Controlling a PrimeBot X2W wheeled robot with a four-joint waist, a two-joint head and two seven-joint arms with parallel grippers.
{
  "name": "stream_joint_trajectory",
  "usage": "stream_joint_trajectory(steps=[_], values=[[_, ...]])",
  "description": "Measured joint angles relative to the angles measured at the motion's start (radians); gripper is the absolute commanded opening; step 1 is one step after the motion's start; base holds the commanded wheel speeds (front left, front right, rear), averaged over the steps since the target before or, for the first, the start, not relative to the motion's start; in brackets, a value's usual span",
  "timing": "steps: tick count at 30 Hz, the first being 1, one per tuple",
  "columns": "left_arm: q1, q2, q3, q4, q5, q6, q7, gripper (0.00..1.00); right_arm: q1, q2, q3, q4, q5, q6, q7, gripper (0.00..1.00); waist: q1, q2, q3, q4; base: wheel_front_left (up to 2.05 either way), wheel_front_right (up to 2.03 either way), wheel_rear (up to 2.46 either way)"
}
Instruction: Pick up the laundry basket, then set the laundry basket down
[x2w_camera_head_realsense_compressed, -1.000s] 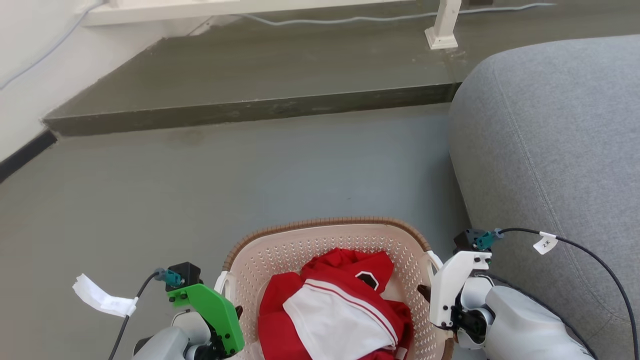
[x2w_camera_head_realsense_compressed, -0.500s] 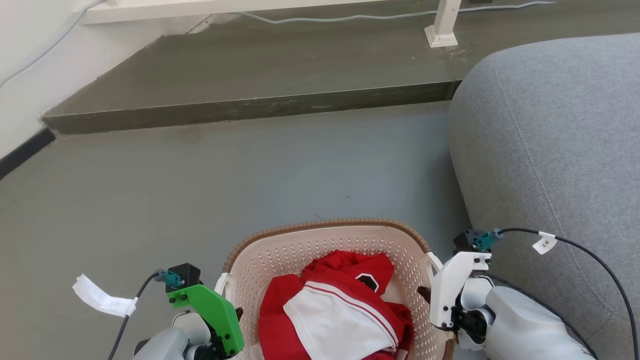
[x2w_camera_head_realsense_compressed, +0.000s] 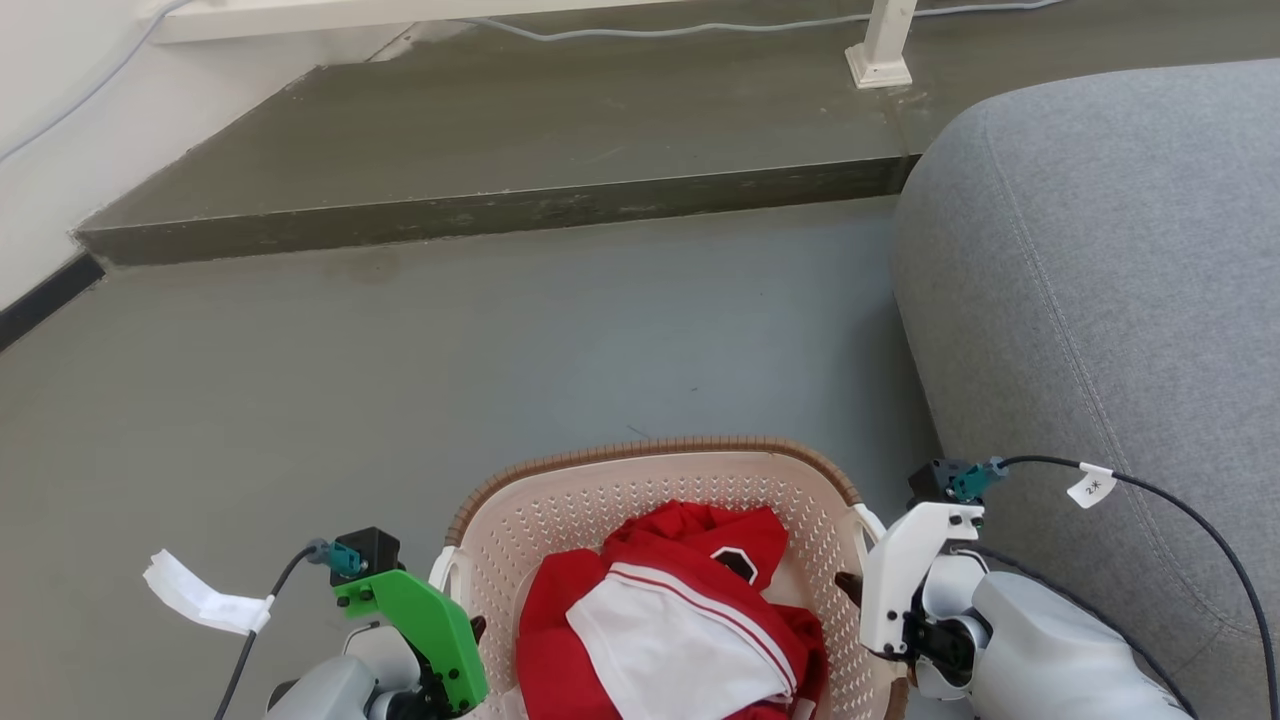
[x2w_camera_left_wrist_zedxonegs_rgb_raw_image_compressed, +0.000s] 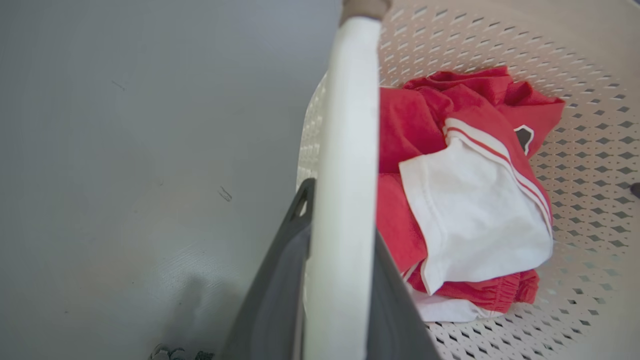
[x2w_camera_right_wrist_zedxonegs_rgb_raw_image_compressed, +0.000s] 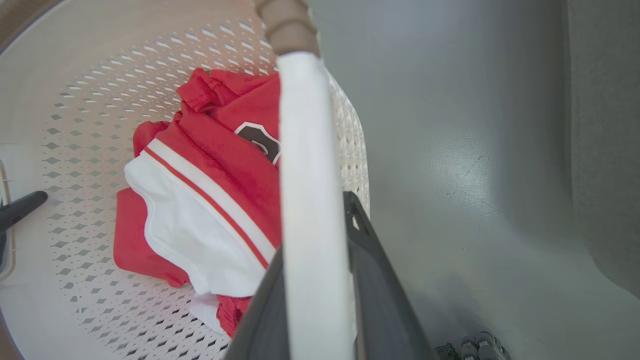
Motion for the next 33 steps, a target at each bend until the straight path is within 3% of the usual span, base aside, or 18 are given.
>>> stream_joint_trajectory(steps=[16,33], values=[[-0.004,0.007,-0.004,-0.001,-0.015,0.0,0.0,0.0,-0.016,0.0,0.022,-0.001,0.018,0.0,0.004,0.0,0.0,0.0,0.016,-0.007,0.0,0.0,0.0],[-0.092,0.024,-0.005,-0.035,-0.012,0.0,-0.066,0.0,-0.09,-0.005,0.02,-0.008,0.018,0.0,-0.091,0.0,0.0001,0.0,0.163,-0.015,0.0,0.0,0.0]])
